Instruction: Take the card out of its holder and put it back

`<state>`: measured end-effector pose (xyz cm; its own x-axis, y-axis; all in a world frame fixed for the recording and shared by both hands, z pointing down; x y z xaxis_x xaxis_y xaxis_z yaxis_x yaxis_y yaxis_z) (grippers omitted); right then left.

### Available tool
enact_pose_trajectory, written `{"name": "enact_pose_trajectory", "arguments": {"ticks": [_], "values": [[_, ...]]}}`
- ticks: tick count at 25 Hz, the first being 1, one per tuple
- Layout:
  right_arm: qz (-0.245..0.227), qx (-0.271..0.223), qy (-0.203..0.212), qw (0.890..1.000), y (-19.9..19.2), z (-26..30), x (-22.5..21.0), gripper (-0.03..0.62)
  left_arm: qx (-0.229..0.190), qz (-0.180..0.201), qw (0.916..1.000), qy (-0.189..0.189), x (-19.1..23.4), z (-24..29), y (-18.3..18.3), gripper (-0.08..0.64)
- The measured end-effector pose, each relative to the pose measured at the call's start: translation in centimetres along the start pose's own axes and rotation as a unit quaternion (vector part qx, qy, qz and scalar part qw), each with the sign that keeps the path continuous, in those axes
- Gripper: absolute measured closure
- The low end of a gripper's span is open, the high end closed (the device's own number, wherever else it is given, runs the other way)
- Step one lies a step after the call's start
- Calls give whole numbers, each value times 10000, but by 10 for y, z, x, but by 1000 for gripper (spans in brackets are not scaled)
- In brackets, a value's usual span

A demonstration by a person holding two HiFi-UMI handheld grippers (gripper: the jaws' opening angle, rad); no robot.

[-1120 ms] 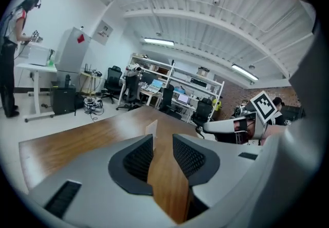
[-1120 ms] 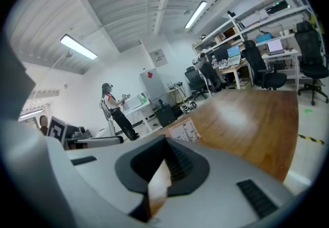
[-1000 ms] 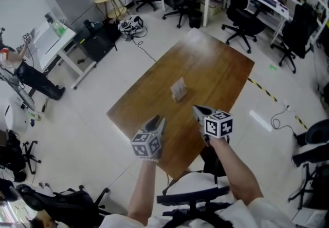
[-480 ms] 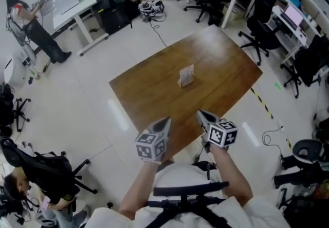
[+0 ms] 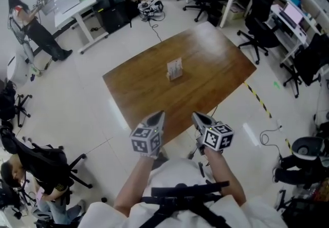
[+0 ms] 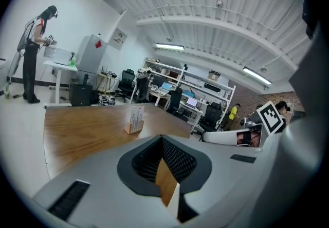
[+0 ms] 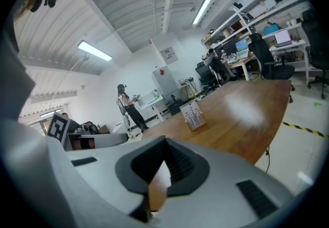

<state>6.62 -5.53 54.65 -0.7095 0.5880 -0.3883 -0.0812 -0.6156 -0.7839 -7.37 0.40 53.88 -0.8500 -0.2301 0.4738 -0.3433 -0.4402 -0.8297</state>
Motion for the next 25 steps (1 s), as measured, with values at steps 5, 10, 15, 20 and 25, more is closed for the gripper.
{"name": "enact_pose_trajectory", "arguments": {"ticks": [5, 10, 15, 20, 25], "values": [[32, 24, 133, 9999, -12, -15, -5, 592, 92, 29, 10000, 18, -25, 2, -18, 555], [35, 78, 144, 9999, -18, -28, -10, 592, 194, -53, 9998, 59, -38, 3, -31, 555], [85, 46, 211, 9997, -17, -31, -11, 592, 216, -70, 9997, 110, -43, 1, -39, 555], [92, 64, 263, 9996, -21, -31, -5, 592, 232, -85, 9996, 108, -43, -2, -41, 555], [116, 15, 207, 9997, -15, -31, -3, 592, 219, -76, 9997, 39, -44, -1, -35, 555]]}}
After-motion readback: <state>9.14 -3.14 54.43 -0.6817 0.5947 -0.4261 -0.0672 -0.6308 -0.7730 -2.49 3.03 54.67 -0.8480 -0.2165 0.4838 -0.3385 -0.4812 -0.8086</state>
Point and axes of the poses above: the fingertips, and each gripper's own axes: z forward along the fingers, x to its left, y out of its top, the point moved 2 cm from there along -z, backward along the fingers, and after that the axes turned 12 degrees about -y, right-handed, at the moved point
